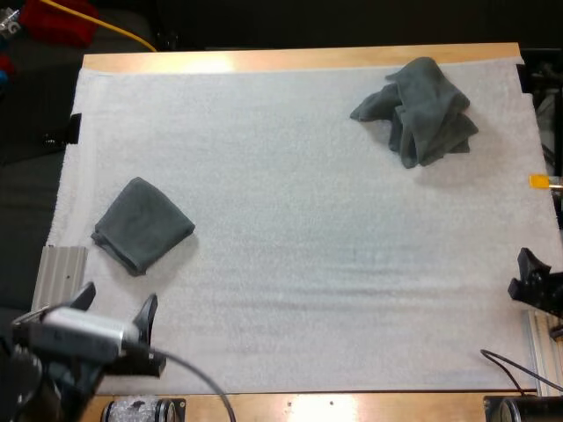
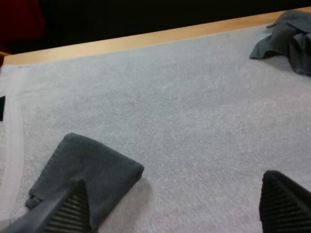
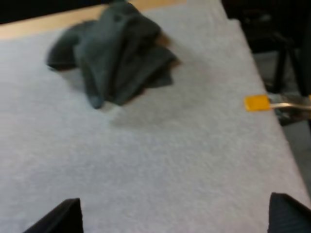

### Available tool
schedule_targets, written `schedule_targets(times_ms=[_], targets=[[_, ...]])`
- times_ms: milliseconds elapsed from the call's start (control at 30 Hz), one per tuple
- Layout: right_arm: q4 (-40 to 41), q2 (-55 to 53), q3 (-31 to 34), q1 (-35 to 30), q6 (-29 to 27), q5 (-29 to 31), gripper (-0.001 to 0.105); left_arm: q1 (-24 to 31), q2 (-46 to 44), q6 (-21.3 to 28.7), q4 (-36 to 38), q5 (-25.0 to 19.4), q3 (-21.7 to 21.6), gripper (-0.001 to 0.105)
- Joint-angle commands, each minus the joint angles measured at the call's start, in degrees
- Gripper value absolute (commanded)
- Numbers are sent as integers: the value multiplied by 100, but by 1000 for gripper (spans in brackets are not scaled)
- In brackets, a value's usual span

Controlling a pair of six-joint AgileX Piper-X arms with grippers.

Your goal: Pick towel from pile, fold and stack

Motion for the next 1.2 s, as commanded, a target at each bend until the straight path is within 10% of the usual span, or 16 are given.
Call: schedule_targets(times_ms=[0,1167], targets=[[41,-150,-23,-28,-69,-117,73,-24,-115,-24,61,-37,-28,70],[340,-2704,1016,-28,388,-132,73,-8,-2701,-11,1438,10,657,70]])
